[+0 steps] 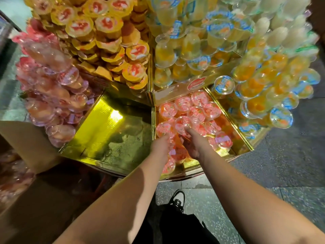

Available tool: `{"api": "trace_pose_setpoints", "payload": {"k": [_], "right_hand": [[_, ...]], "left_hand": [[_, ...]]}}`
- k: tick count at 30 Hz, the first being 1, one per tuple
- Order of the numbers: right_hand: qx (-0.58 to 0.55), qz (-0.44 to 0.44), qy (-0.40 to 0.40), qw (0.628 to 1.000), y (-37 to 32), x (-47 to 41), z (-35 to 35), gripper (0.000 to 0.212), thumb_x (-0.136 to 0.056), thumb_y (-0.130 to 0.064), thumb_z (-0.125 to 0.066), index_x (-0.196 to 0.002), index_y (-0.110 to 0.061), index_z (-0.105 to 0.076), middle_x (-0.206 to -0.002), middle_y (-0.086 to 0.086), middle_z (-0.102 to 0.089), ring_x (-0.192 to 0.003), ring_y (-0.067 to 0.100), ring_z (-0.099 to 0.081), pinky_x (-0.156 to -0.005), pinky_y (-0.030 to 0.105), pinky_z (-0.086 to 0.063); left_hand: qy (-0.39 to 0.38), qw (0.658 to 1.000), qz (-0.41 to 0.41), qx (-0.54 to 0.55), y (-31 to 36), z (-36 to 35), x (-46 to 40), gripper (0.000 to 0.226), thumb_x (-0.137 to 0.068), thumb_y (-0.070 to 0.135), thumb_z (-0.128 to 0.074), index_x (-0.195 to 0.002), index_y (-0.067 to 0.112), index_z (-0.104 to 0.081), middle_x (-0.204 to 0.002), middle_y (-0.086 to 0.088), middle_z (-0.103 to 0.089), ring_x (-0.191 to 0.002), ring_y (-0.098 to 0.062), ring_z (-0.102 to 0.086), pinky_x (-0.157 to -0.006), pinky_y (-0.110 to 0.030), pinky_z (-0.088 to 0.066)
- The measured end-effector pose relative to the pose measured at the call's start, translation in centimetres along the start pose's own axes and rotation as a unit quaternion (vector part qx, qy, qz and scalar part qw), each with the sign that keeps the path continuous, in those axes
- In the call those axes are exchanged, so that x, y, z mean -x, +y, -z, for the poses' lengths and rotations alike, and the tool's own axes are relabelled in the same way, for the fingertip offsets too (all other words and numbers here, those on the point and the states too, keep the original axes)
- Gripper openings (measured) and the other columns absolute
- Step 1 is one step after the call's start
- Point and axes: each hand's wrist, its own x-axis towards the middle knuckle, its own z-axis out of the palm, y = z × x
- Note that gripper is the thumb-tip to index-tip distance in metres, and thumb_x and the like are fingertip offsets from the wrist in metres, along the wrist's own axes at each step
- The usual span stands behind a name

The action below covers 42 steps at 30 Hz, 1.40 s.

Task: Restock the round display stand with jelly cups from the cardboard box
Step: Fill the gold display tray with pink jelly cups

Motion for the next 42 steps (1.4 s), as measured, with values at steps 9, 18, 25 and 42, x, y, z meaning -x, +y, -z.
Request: {"api": "trace_pose_setpoints", "payload": {"k": [9, 18, 25, 42], "right_hand": [[-0.001, 0.008, 0.016, 1.0, 0.8, -2.0, -1.3, 0.021, -0.095, -0.024, -0.065, -0.1, -0.003, -0.066, -0.077, 0.009, -0.069, -0.054, 0.016, -0.062, -0.054, 0.026, -0.056], [0.064, 0.03, 0.053, 0.996, 0.8, -3.4, -2.1, 0.038, -0.093, -0.033, -0.067, -0.12, -0.007, -0.062, -0.102, 0.009, -0.073, -0.082, 0.019, -0.069, -0.059, 0.029, -0.056], [0.176, 0.09, 0.102, 0.975, 0.3, -3.7, -2.2, 0.04, -0.094, -0.032, -0.063, -0.12, -0.003, -0.052, -0.085, 0.004, -0.063, -0.073, 0.015, -0.061, -0.057, 0.027, -0.048], [0.282, 0.008, 0.029, 0.959, -0.7, -1.0, -0.7, 0.038, -0.091, -0.045, -0.067, -0.1, -0.009, -0.059, -0.092, 0.007, -0.061, -0.081, 0.018, -0.06, -0.065, 0.028, -0.049]], "left_hand": [[0.025, 0.999, -0.011, 0.027, -0.2, -0.9, -1.7, 0.019, -0.099, 0.036, -0.058, -0.102, 0.018, -0.064, -0.082, 0.006, -0.068, -0.088, -0.013, -0.062, -0.064, -0.026, -0.043], [0.047, 0.998, -0.047, 0.006, -0.1, -1.5, -2.3, 0.049, -0.099, 0.048, -0.052, -0.132, 0.012, -0.056, -0.098, -0.002, -0.067, -0.083, -0.013, -0.06, -0.063, -0.028, -0.043], [0.056, 0.997, -0.043, 0.025, -0.5, -1.7, -1.7, 0.052, -0.099, 0.054, -0.046, -0.139, 0.021, -0.049, -0.123, -0.007, -0.066, -0.101, -0.02, -0.063, -0.058, -0.027, -0.043], [-0.048, 0.998, 0.027, -0.011, 0.8, 0.5, 0.9, 0.047, -0.1, 0.045, -0.053, -0.14, 0.02, -0.053, -0.137, -0.006, -0.057, -0.1, -0.019, -0.06, -0.104, -0.042, -0.041]]}}
